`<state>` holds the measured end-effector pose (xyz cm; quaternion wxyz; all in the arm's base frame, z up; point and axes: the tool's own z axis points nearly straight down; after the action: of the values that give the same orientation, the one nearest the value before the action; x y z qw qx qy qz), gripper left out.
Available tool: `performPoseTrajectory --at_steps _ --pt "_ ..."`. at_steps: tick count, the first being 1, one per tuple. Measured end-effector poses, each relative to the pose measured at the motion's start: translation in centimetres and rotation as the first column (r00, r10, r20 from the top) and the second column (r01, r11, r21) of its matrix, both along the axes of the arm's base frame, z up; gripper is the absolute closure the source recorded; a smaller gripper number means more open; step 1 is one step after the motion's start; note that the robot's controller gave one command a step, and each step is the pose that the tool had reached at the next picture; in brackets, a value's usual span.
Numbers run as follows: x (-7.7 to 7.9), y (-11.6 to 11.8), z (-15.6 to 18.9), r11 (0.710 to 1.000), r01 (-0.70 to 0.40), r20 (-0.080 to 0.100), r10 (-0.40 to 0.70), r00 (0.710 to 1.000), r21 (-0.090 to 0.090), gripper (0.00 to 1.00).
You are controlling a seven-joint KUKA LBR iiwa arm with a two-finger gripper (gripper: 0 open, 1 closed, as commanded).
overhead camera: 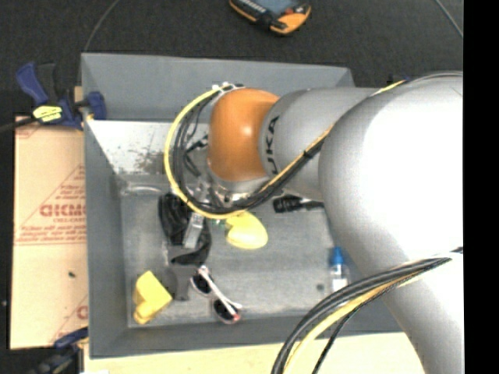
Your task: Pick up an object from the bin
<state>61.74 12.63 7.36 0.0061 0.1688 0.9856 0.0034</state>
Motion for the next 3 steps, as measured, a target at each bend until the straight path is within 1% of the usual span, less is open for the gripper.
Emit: performPoseTrajectory --at_steps 1,3 --pt "-3.8 1.05 0.41 0.913 0.407 0.001 -0.407 0.913 0.013 1.0" --pt "-3.82 1.03 0.67 0.913 0.408 0.002 -0.408 0.913 0.013 1.0"
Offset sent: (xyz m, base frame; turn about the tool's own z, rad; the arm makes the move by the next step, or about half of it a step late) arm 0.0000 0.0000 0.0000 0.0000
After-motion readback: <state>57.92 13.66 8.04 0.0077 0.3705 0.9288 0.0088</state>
